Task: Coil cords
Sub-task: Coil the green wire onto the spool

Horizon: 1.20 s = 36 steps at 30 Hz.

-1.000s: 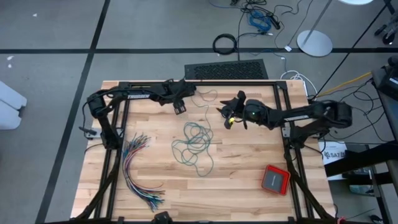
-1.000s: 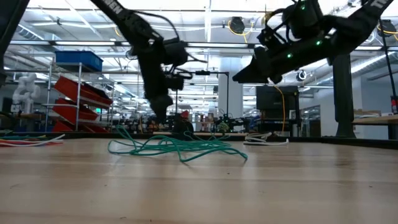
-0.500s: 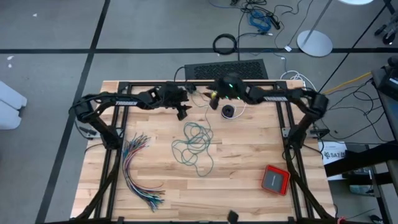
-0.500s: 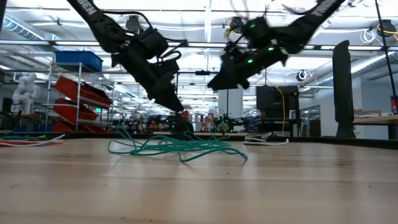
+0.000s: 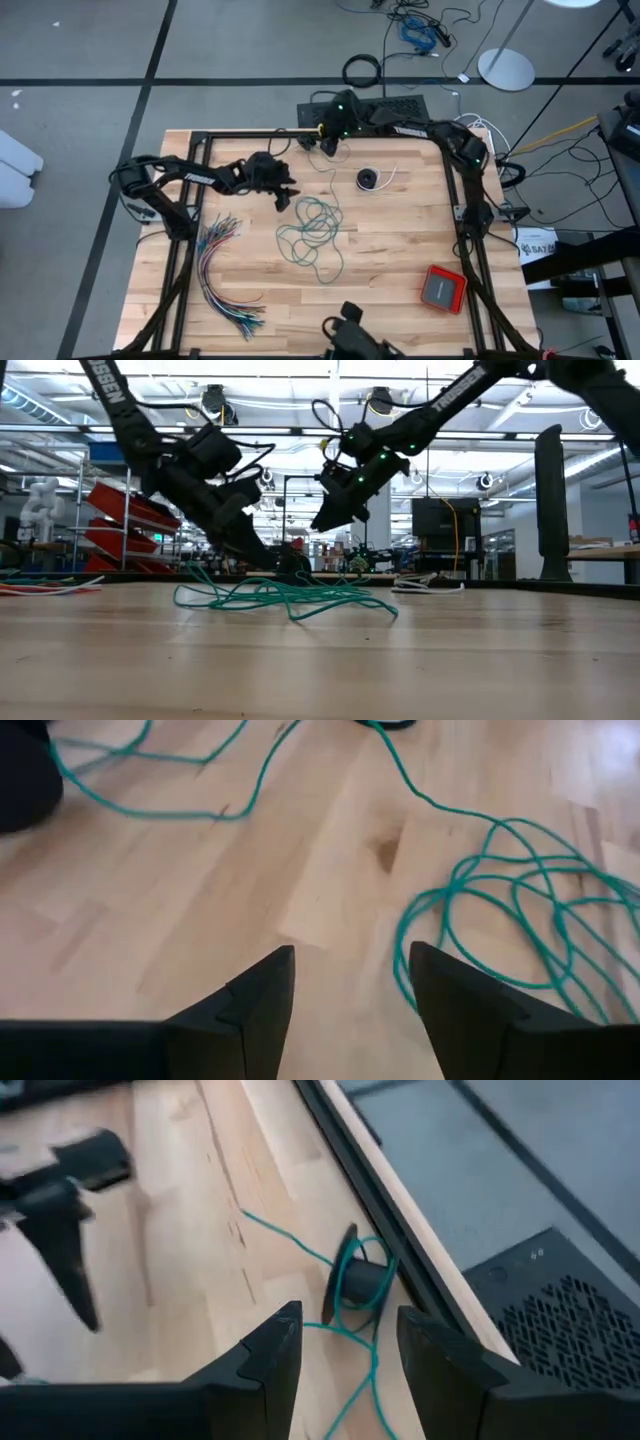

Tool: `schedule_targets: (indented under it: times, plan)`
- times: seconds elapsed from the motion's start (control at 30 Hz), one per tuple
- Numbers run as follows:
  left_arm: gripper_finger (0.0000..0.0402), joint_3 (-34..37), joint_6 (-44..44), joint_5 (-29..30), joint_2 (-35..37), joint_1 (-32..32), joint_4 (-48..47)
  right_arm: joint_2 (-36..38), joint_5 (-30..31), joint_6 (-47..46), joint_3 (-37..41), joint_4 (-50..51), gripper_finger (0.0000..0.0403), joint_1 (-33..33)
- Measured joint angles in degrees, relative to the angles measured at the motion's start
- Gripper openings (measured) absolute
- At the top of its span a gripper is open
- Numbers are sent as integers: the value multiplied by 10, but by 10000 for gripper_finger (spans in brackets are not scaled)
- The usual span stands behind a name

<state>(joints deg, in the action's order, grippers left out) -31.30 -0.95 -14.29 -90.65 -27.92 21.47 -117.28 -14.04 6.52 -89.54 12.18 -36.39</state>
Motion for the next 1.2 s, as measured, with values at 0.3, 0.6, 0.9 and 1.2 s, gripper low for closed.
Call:
schedule_targets:
  times: [0.3, 0.6, 0.9, 1.2]
  plan:
    - [205, 34, -32, 34, 0, 22, 100, -81, 0, 40, -146, 140, 151, -16]
    - [205, 34, -32, 56, 0, 25, 94, -140, -24, 42, -209, 177, 150, -20]
    - [205, 34, -27, 60, 0, 33, 96, -140, -29, 32, -212, 146, 150, -19]
    - [205, 34, -26, 71, -1, 33, 98, -140, -29, 12, -212, 99, 150, -18]
